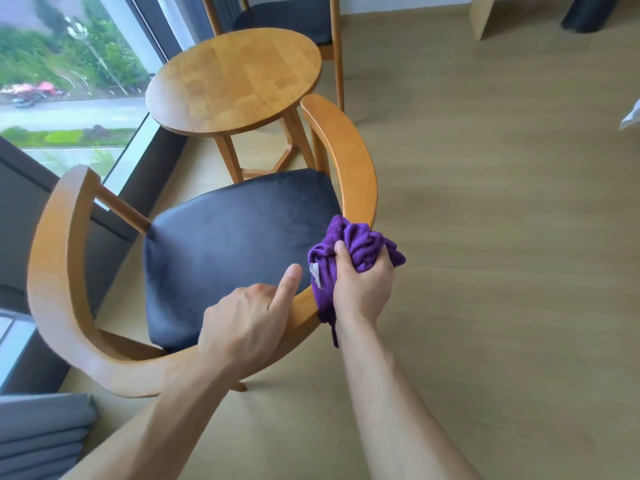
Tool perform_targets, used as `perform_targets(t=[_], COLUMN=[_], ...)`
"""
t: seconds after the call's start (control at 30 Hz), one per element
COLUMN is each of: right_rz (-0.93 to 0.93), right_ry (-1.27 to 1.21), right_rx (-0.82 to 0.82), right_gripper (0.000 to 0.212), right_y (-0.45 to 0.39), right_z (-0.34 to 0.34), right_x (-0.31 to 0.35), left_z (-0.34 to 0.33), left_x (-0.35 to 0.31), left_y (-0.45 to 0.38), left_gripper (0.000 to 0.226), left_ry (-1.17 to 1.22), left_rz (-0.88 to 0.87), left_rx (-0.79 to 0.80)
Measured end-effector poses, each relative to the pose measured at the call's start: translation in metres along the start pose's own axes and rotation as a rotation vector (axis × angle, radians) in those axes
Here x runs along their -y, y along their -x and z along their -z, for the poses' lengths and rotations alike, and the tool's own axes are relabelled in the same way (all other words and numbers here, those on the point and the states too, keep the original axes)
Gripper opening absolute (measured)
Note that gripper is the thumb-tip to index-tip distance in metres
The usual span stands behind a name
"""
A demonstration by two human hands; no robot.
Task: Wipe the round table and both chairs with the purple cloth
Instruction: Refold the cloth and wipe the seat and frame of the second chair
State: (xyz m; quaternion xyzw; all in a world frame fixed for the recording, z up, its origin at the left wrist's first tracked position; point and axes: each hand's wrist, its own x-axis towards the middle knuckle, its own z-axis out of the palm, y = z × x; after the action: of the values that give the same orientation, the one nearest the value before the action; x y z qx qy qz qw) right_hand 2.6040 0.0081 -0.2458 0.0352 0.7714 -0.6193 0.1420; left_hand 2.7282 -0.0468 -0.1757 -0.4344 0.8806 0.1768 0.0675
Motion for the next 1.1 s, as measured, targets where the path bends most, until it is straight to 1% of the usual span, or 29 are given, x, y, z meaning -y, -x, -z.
perform_targets(t=[0.07, 0.1, 0.2, 0.3, 0.33, 0.37, 0.4, 0.43, 0.47, 0.5, 0.53, 0.57, 0.6, 0.67, 0.73, 0.8, 0.83, 0.87, 0.93, 1.0, 1.07, 1.1], right_rz=[0.046, 0.063, 0.076, 0.079, 0.090, 0.107, 0.126, 0.142, 0.157, 0.174, 0.192, 0.213, 0.230, 0.241, 0.265, 0.302, 0.317, 0.334, 0.364, 0.380, 0.375, 0.362], right_ry=[0.024, 0.035, 0.053, 0.106, 0.128, 0.150, 0.169, 0.178, 0.175, 0.169, 0.172, 0.184, 0.203, 0.262, 0.315, 0.369, 0.393, 0.416, 0.467, 0.503, 0.492, 0.467], right_rx=[0.013, 0.019, 0.053, 0.095, 0.100, 0.101, 0.102, 0.104, 0.113, 0.124, 0.136, 0.152, 0.171, 0.213, 0.264, 0.317, 0.344, 0.372, 0.410, 0.434, 0.449, 0.453], right_gripper=[0.062, 0.061, 0.055, 0.051, 0.052, 0.052, 0.053, 0.052, 0.050, 0.047, 0.044, 0.041, 0.038, 0.033, 0.031, 0.034, 0.037, 0.038, 0.038, 0.030, 0.026, 0.030], right_y=[-0.023, -0.034, -0.068, -0.099, -0.106, -0.112, -0.117, -0.121, -0.126, -0.130, -0.136, -0.142, -0.150, -0.168, -0.188, -0.209, -0.220, -0.230, -0.247, -0.257, -0.259, -0.257], right_z=[-0.001, -0.001, -0.004, -0.009, -0.012, -0.014, -0.015, -0.016, -0.018, -0.019, -0.019, -0.020, -0.023, -0.031, -0.040, -0.054, -0.061, -0.070, -0.087, -0.100, -0.102, -0.100], right_x=[0.004, 0.007, 0.019, 0.029, 0.031, 0.033, 0.035, 0.035, 0.035, 0.035, 0.036, 0.039, 0.043, 0.051, 0.060, 0.069, 0.073, 0.078, 0.089, 0.101, 0.108, 0.108], left_z=[-0.004, -0.005, -0.007, -0.007, -0.008, -0.010, -0.014, -0.018, -0.022, -0.027, -0.029, -0.030, -0.032, -0.036, -0.033, -0.030, -0.029, -0.028, -0.030, -0.029, -0.023, -0.017], left_x=[0.001, 0.001, -0.001, -0.006, -0.009, -0.015, -0.024, -0.036, -0.050, -0.063, -0.078, -0.091, -0.102, -0.115, -0.123, -0.125, -0.124, -0.123, -0.119, -0.114, -0.111, -0.110], left_y=[-0.002, -0.002, -0.003, -0.005, -0.010, -0.016, -0.025, -0.037, -0.051, -0.067, -0.084, -0.100, -0.117, -0.142, -0.164, -0.187, -0.197, -0.204, -0.213, -0.219, -0.227, -0.234], left_gripper=[0.069, 0.072, 0.068, 0.072, 0.072, 0.066, 0.052, 0.033, 0.019, 0.021, 0.034, 0.047, 0.054, 0.049, 0.044, 0.045, 0.041, 0.039, 0.042, 0.044, 0.046, 0.046], left_ry=[-0.069, -0.096, -0.176, -0.213, -0.227, -0.253, -0.254, -0.216, -0.128, -0.012, 0.122, 0.273, 0.411, 0.587, 0.723, 0.762, 0.797, 0.850, 0.961, 1.052, 1.177, 1.208], left_rz=[0.007, 0.011, 0.014, 0.060, 0.071, 0.049, 0.012, -0.019, -0.021, 0.000, 0.031, 0.087, 0.138, 0.163, 0.121, 0.038, 0.011, -0.001, 0.020, 0.061, 0.110, 0.131], left_rx=[0.001, 0.015, 0.035, 0.083, 0.108, 0.135, 0.150, 0.177, 0.209, 0.257, 0.305, 0.305, 0.251, 0.109, -0.026, -0.149, -0.188, -0.205, -0.215, -0.219, -0.196, -0.185])
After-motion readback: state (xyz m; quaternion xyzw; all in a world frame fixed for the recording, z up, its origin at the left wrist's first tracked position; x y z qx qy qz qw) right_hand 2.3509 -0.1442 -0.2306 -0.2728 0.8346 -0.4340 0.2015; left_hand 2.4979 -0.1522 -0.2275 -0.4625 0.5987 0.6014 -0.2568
